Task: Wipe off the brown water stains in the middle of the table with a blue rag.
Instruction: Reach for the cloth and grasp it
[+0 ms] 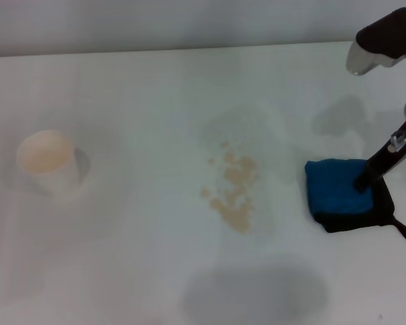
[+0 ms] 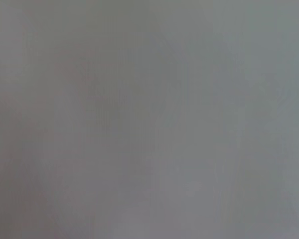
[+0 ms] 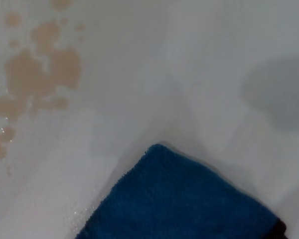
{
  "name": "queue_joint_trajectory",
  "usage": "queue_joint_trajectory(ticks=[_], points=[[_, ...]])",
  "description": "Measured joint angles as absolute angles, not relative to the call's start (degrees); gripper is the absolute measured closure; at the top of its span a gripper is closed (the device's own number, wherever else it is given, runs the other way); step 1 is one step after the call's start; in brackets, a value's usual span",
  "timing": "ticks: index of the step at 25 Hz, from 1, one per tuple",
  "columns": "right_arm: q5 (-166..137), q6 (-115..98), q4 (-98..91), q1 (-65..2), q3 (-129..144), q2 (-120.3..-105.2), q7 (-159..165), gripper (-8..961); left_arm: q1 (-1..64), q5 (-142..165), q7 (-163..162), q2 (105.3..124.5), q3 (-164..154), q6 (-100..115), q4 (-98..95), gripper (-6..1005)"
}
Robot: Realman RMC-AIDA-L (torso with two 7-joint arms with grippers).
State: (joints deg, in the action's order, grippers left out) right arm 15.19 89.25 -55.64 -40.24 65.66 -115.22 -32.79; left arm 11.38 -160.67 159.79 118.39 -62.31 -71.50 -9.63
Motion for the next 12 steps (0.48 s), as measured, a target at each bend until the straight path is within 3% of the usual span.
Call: queue_joint_trajectory(ticks=[12], points=[[11.94,86.59,-52.88,-40.55,66.91,-115.26,-30.76,404,11.94,-160.41,159.79,118.39,-62.31,-70.86,-9.96,121]])
